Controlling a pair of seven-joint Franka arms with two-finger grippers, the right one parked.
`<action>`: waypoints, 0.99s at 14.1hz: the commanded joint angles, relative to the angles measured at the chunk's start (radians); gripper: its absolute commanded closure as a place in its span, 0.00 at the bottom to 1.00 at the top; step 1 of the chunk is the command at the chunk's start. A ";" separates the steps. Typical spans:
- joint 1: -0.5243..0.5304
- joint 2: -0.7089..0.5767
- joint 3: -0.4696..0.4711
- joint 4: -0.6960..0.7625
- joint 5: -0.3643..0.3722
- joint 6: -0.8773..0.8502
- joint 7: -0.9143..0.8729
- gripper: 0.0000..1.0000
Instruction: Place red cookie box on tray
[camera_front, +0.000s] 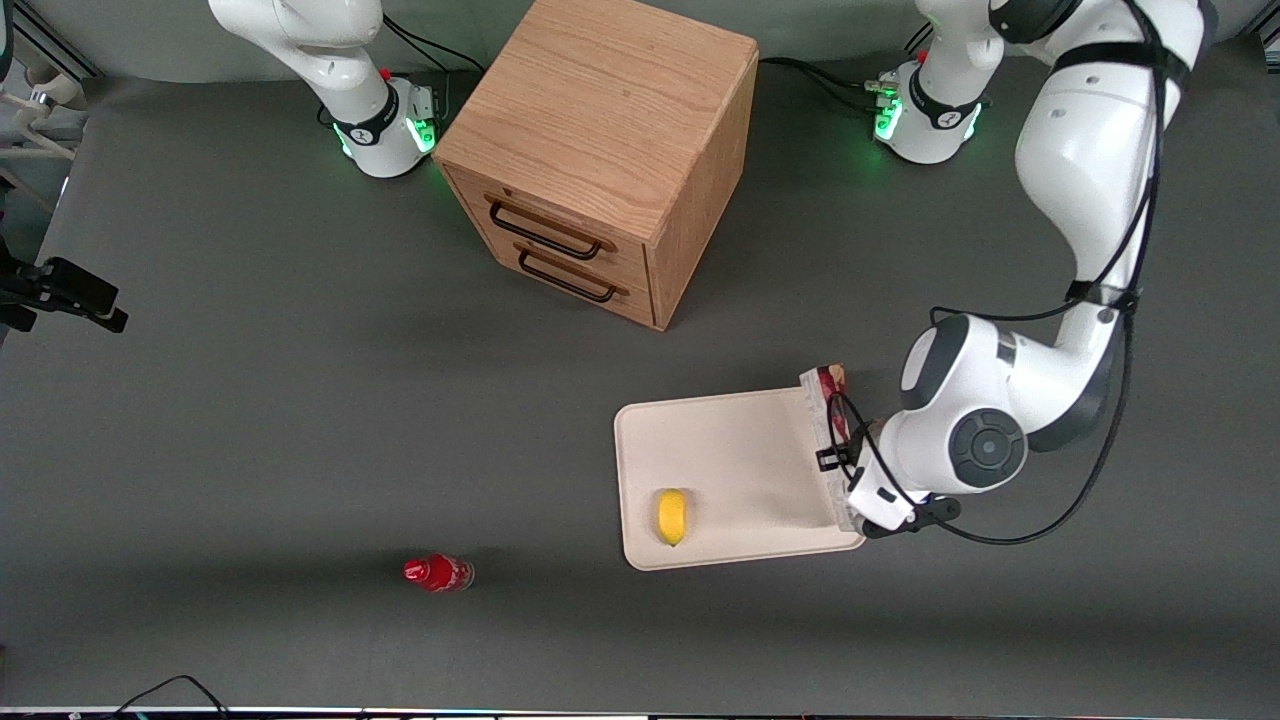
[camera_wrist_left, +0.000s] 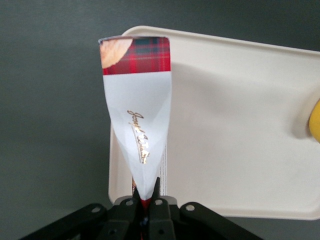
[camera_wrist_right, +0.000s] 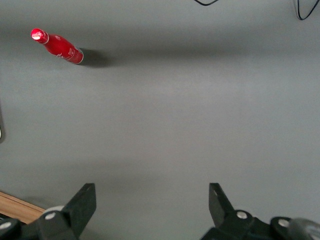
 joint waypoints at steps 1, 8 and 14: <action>-0.002 0.025 -0.005 0.017 0.037 0.029 0.015 0.85; 0.004 0.020 -0.005 0.023 0.068 -0.003 0.000 0.00; 0.022 -0.150 -0.014 0.042 0.068 -0.277 -0.098 0.00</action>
